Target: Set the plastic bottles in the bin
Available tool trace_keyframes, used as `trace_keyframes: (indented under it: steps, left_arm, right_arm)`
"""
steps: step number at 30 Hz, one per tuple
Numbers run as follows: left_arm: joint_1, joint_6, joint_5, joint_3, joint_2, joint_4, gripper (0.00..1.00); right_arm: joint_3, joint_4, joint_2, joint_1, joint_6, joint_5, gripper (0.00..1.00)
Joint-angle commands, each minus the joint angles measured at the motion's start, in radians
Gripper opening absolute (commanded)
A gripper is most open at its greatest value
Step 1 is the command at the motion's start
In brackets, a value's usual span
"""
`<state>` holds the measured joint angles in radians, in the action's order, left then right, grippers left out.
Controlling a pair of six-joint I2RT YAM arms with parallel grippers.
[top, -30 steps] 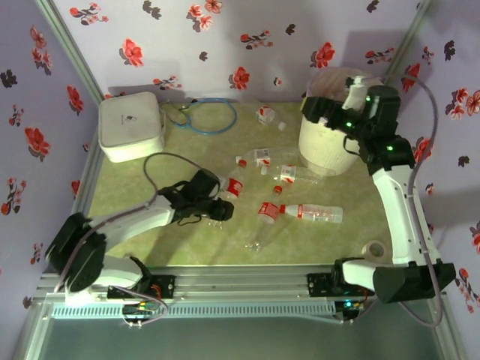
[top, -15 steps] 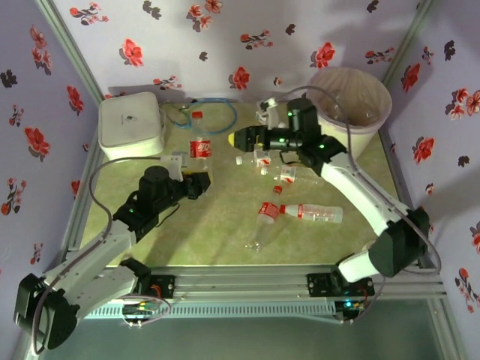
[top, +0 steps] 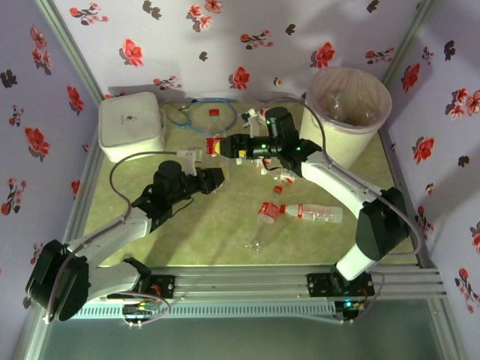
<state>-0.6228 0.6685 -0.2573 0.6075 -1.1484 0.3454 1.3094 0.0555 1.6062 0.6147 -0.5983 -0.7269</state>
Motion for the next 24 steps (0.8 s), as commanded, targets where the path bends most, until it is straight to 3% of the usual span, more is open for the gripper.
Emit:
trace_keyframes:
  steps: [1,4,8,13,16,22,24]
  left_arm:
    - [-0.019,-0.008,-0.041,0.045,-0.006,0.081,0.38]
    - [-0.02,-0.011,-0.042,0.047,-0.015,0.08,0.38]
    - [-0.028,-0.005,-0.047,0.044,-0.018,0.078,0.38]
    - [-0.025,-0.037,-0.04,0.067,-0.007,0.029,0.39]
    - [-0.025,-0.037,-0.038,0.069,-0.022,0.031,0.39]
    - [-0.026,-0.021,-0.039,0.054,-0.03,0.04,0.4]
    - [-0.026,-0.03,-0.039,0.06,-0.025,0.032,0.43]
  right_arm:
    - [0.012,-0.022,0.03,0.007,0.001,-0.009,0.81]
    - [0.016,-0.014,0.039,0.008,0.019,0.0,0.75]
    - [0.01,-0.001,0.045,0.004,0.032,0.025,0.73]
    - [0.038,0.11,0.062,-0.001,0.098,0.086,0.85]
    - [0.038,0.109,0.064,-0.003,0.105,0.089,0.85]
    - [0.008,0.059,0.057,-0.006,0.068,0.081,0.64]
    - [0.008,0.048,0.057,-0.011,0.06,0.081,0.61]
